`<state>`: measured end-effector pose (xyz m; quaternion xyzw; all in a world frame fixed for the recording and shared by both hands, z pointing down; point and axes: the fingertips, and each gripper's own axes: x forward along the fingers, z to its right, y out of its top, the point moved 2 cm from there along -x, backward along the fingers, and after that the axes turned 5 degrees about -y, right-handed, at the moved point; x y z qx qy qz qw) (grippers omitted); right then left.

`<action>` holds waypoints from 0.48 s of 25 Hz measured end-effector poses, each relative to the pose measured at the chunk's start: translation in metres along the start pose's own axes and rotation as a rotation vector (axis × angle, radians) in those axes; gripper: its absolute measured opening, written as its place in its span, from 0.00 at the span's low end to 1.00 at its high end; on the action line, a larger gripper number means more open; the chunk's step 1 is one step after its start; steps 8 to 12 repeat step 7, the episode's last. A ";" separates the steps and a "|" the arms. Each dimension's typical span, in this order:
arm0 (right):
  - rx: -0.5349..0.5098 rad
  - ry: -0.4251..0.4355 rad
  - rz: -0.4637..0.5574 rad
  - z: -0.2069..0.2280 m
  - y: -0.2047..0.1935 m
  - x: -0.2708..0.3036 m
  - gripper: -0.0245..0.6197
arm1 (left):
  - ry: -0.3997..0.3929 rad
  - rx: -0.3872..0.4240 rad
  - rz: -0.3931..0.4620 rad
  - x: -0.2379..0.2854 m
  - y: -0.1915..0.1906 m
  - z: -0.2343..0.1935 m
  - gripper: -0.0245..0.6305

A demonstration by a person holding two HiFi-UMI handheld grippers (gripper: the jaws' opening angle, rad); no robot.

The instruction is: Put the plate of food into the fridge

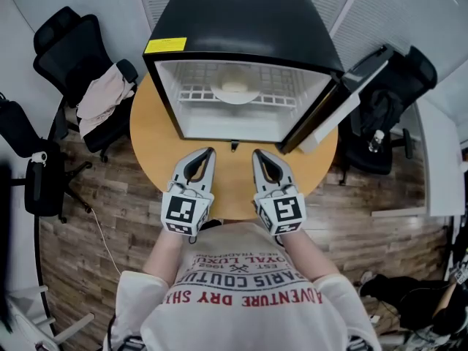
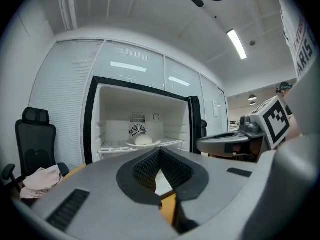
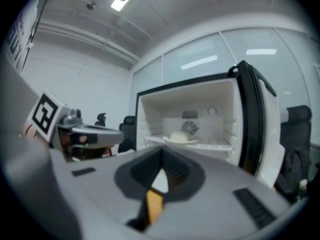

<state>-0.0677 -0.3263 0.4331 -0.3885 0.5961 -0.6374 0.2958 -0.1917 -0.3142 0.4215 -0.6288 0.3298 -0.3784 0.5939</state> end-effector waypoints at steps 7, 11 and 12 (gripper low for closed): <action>0.002 -0.007 0.004 -0.004 0.004 0.005 0.08 | 0.001 -0.010 -0.001 -0.003 -0.002 -0.006 0.09; 0.002 -0.007 0.004 -0.004 0.004 0.005 0.08 | 0.001 -0.010 -0.001 -0.003 -0.002 -0.006 0.09; 0.002 -0.007 0.004 -0.004 0.004 0.005 0.08 | 0.001 -0.010 -0.001 -0.003 -0.002 -0.006 0.09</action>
